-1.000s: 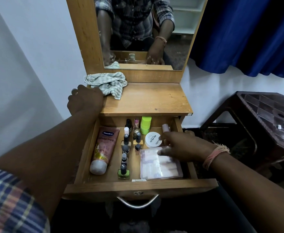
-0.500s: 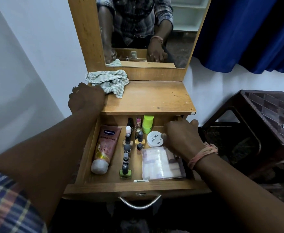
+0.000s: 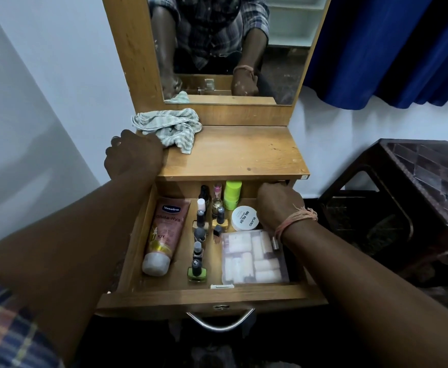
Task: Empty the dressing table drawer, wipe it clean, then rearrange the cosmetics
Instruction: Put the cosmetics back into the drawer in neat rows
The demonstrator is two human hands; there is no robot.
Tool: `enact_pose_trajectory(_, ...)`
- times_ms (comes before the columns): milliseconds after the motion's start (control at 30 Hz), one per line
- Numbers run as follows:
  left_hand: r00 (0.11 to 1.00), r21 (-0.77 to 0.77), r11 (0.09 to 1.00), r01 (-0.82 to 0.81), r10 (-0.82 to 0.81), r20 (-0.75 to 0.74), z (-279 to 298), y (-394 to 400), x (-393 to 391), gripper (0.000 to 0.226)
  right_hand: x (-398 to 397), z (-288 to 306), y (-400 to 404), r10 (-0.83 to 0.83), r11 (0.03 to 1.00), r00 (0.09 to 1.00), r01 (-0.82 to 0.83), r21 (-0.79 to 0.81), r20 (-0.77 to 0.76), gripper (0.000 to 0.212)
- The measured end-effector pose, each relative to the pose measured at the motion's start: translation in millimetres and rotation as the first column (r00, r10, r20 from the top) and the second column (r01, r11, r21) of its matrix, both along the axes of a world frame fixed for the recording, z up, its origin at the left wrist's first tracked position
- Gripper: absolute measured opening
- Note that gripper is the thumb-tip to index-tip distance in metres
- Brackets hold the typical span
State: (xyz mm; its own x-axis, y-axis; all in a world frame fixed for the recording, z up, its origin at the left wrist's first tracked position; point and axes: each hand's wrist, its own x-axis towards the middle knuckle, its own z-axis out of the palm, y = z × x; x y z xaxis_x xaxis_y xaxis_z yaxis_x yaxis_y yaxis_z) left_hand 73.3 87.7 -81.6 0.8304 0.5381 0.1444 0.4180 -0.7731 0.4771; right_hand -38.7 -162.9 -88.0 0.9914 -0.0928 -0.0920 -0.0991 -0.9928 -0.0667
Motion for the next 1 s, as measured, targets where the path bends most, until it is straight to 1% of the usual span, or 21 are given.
enact_pose_trajectory(67, 1.0, -0.005, 1.0, -0.003, 0.003, 0.003, -0.2, 0.1, 0.2, 0.061, 1.4, 2.4, 3.4, 0.004, 1.0, 1.0, -0.003, 0.03, -0.03, 0.02)
enact_pose_trajectory(133, 1.0, -0.007, 1.0, -0.005, 0.005, 0.003, 0.0, -0.3, -0.3, 0.061, 2.0, 4.5, 7.0, 0.008, 0.999, 0.998, -0.005, 0.05, -0.058, 0.011)
enact_pose_trajectory(233, 1.0, -0.017, 1.0, -0.002, 0.002, 0.01, 0.0, -0.2, -0.7, 0.061, 3.7, 2.3, 5.8, -0.023, 0.993, 0.999, 0.029, 0.111, -0.049, 0.027)
enact_pose_trajectory(333, 1.0, -0.014, 1.0, 0.004, -0.004, 0.014, -0.6, 0.5, -0.8, 0.061, 3.9, -3.9, 2.2, -0.038, 0.99, 0.999, 0.038, 0.135, -0.002, 0.021)
enact_pose_trajectory(367, 1.0, -0.013, 1.0, 0.007, -0.007, 0.012, -0.8, 0.6, -1.1, 0.061, 2.9, -6.7, 1.6, -0.036, 0.99, 0.999, 0.033, 0.136, 0.016, 0.025)
enact_pose_trajectory(433, 1.0, -0.016, 1.0, 0.014, -0.014, 0.01, -0.1, -0.1, -1.7, 0.061, -1.8, -10.6, 1.2, -0.018, 0.993, 0.998, 0.01, 0.119, 0.065, 0.028)
enact_pose_trajectory(500, 1.0, -0.019, 1.0, 0.013, -0.013, 0.01, 0.6, 0.3, -1.9, 0.061, -9.6, -13.3, 1.9, 0.048, 0.994, 0.99, -0.06, 0.087, 0.131, 0.021)
enact_pose_trajectory(567, 1.0, -0.016, 1.0, 0.014, -0.014, 0.007, 1.0, 0.6, -2.3, 0.06, -19.9, -18.6, 2.6, 0.151, 0.983, 0.978, -0.164, 0.084, 0.142, 0.008)
enact_pose_trajectory(633, 1.0, -0.012, 1.0, 0.014, -0.014, 0.003, 2.0, -0.2, -2.8, 0.06, -27.5, -26.8, 1.8, 0.225, 0.966, 0.969, -0.236, 0.111, 0.1, 0.013)
enact_pose_trajectory(700, 1.0, -0.017, 1.0, 0.012, -0.012, 0.001, 2.9, -1.1, -3.5, 0.06, -29.9, -33.4, -2.0, 0.267, 0.954, 0.962, -0.272, 0.126, 0.053, 0.018)
enact_pose_trajectory(800, 1.0, -0.011, 1.0, 0.009, -0.009, 0.002, 2.6, -1.3, -3.7, 0.06, -32.3, -34.6, -6.8, 0.28, 0.952, 0.959, -0.273, 0.139, -0.035, 0.022)
enact_pose_trajectory(900, 1.0, -0.008, 1.0, 0.005, -0.005, 0.0, 2.1, -1.2, -2.8, 0.059, -35.0, -41.3, -7.2, 0.272, 0.959, 0.952, -0.257, 0.117, -0.142, 0.037)
enact_pose_trajectory(933, 1.0, -0.006, 1.0, 0.002, -0.002, -0.003, 2.5, -1.1, -2.4, 0.059, -34.2, -44.5, -7.0, 0.265, 0.962, 0.95, -0.248, 0.113, -0.164, 0.04)
enact_pose_trajectory(1000, 1.0, -0.005, 1.0, -0.006, 0.006, -0.008, 2.8, -1.5, -2.5, 0.059, -29.8, -50.2, -8.7, 0.247, 0.963, 0.951, -0.22, 0.156, -0.186, 0.038)
